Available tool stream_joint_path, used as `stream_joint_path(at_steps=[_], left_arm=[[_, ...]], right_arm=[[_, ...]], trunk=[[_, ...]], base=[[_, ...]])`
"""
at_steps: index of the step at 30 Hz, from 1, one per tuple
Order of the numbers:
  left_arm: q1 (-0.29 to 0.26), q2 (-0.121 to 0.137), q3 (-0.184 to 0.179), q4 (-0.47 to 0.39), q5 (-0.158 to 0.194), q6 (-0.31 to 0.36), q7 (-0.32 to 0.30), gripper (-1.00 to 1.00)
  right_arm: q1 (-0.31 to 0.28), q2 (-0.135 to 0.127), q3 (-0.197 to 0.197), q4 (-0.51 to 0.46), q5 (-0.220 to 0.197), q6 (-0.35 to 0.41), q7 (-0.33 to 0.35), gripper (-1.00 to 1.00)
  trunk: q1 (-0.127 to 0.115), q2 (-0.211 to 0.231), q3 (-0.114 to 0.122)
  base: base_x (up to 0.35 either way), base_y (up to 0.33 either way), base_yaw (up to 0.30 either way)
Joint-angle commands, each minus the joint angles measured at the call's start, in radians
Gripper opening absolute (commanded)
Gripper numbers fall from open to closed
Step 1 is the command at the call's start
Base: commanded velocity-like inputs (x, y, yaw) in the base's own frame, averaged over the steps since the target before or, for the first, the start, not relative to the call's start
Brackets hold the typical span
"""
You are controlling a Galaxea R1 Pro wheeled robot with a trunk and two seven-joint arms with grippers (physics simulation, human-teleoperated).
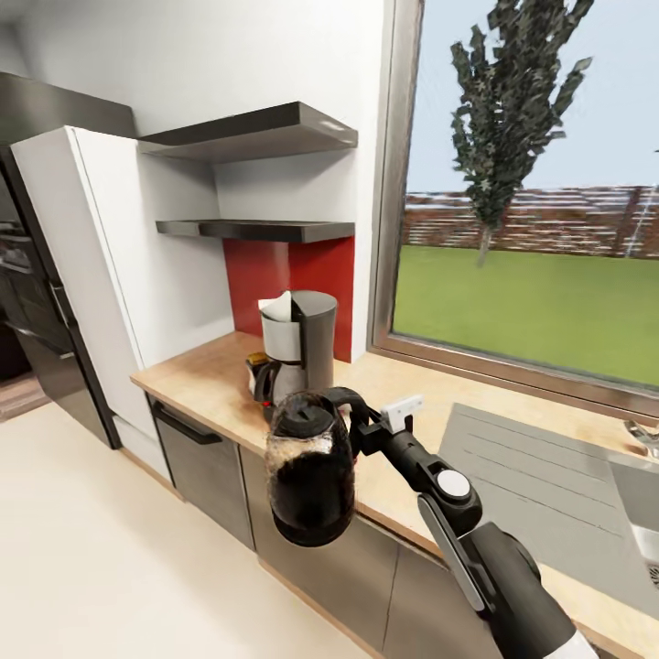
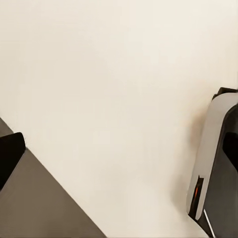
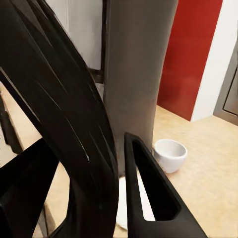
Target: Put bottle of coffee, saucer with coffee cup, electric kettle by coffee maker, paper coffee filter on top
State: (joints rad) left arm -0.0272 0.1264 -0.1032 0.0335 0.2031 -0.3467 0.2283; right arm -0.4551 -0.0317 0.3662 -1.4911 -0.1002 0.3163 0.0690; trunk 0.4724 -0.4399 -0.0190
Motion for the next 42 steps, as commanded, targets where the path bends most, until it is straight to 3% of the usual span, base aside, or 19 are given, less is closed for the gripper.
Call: stream_joint_path(at_steps=[1,9,32,42], left_arm=[[-0.002,0.000,-0.009,0.003,0.010,-0.006,0.000,1.00],[-0.003,0.006,-0.009,0.003,0.031,-0.006,-0.001,1.00],[-0.005,-0.001,-0.009,0.003,0.032,-0.006,-0.001,1.00],[-0.005,-0.001,-0.009,0.002,0.032,-0.006,-0.001,1.00]], right_arm=[[-0.001,-0.001,0.001,-0.001,-0.010,0.006,-0.001,-1.00],[-0.001,-0.001,0.002,0.000,-0.010,0.006,-0.001,-1.00],[-0.001,-0.001,0.000,0.000,-0.010,0.005,-0.001,-1.00],[-0.001,0.000,0.000,-0.003,-0.010,0.005,-0.001,-1.00]], trunk=[[0.001,-0.002,-0.002],[0.001,-0.002,-0.001],[0.001,-0.002,0.009],[0.001,-0.002,0.010]], base=[[0.000,0.337,0.000],[0.000,0.337,-0.033],[0.000,0.337,-0.249],[0.000,0.337,-0.041]])
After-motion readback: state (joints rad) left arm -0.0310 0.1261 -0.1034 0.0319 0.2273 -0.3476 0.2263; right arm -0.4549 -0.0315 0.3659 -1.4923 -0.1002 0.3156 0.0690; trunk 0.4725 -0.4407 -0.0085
